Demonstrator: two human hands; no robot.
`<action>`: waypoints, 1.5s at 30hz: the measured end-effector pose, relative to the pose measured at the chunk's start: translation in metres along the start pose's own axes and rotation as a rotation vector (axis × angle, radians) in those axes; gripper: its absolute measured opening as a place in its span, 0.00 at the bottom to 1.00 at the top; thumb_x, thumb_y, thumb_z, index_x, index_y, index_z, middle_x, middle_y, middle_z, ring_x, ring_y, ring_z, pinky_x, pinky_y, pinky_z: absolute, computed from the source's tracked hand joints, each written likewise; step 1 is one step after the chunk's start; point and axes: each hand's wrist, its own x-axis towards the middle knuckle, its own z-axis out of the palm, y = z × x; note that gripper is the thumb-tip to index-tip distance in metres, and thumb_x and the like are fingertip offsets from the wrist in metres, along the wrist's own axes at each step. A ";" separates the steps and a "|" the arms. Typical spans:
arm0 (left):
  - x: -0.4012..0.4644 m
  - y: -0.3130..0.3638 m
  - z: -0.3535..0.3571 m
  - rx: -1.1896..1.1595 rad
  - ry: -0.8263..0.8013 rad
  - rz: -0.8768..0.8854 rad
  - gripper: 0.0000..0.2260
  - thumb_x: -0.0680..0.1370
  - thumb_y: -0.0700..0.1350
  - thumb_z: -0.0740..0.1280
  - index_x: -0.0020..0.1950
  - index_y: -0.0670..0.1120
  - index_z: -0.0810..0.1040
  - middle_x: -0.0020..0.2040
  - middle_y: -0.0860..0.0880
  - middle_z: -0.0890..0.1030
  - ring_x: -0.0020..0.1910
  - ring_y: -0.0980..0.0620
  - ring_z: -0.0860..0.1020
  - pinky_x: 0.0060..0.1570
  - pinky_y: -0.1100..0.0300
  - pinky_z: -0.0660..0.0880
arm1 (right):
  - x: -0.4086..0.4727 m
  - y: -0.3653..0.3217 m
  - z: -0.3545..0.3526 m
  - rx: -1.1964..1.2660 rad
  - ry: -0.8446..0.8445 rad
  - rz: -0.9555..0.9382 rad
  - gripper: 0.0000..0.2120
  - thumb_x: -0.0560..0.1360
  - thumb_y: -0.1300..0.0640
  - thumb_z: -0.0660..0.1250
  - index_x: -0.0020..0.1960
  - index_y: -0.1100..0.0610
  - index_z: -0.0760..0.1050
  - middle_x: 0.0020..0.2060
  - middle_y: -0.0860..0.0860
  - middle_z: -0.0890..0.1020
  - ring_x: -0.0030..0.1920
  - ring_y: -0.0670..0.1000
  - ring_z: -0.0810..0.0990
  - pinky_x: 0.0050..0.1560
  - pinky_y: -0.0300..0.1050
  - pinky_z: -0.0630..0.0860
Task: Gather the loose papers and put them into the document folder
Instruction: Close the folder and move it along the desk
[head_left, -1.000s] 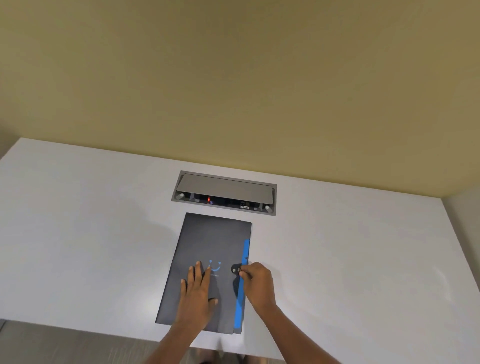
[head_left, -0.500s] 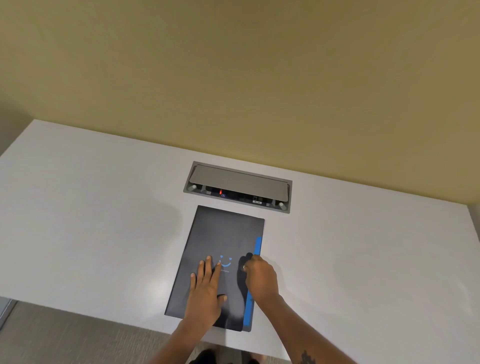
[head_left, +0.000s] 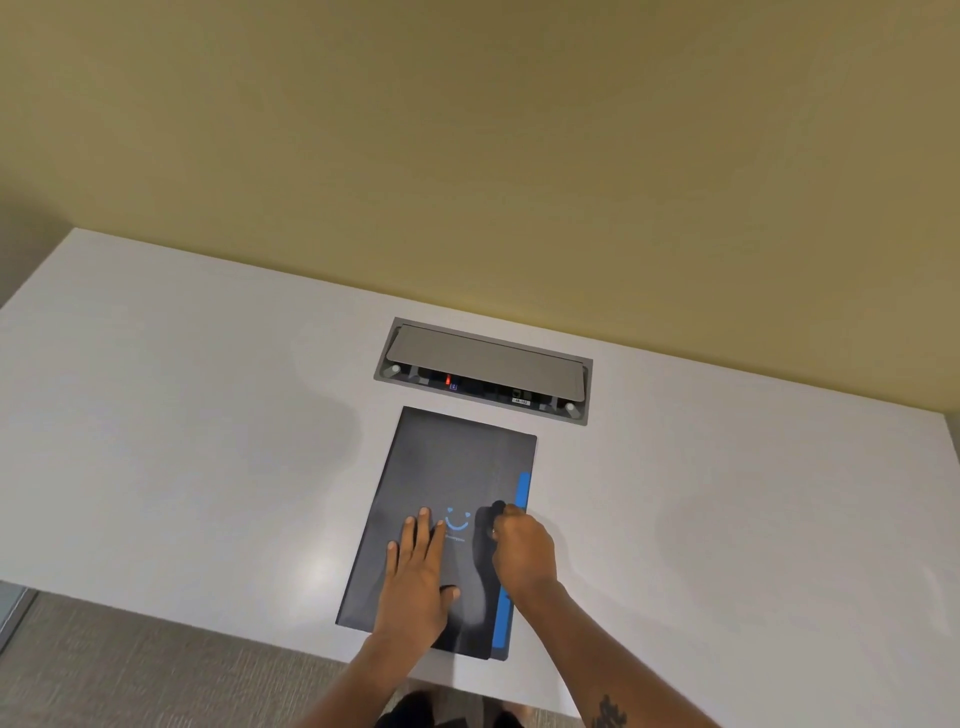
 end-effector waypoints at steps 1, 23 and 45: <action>-0.001 0.000 -0.002 -0.047 0.009 -0.003 0.41 0.80 0.54 0.66 0.83 0.51 0.40 0.84 0.48 0.39 0.83 0.45 0.40 0.82 0.44 0.45 | -0.001 0.000 -0.002 0.011 -0.001 0.005 0.15 0.85 0.57 0.67 0.70 0.59 0.78 0.62 0.56 0.85 0.60 0.55 0.87 0.65 0.43 0.81; -0.016 -0.094 -0.035 -1.035 0.459 -0.578 0.05 0.79 0.45 0.69 0.54 0.52 0.80 0.48 0.52 0.83 0.53 0.44 0.82 0.57 0.47 0.79 | -0.043 -0.005 0.015 0.794 -0.036 0.369 0.07 0.79 0.58 0.76 0.47 0.48 0.81 0.46 0.47 0.87 0.46 0.49 0.87 0.46 0.37 0.83; 0.082 -0.266 -0.187 -0.972 0.700 -0.629 0.14 0.76 0.54 0.64 0.30 0.56 0.75 0.34 0.53 0.80 0.40 0.41 0.79 0.49 0.43 0.79 | 0.087 -0.240 0.037 0.883 -0.336 0.116 0.22 0.78 0.56 0.77 0.70 0.55 0.79 0.64 0.49 0.84 0.63 0.53 0.84 0.62 0.46 0.84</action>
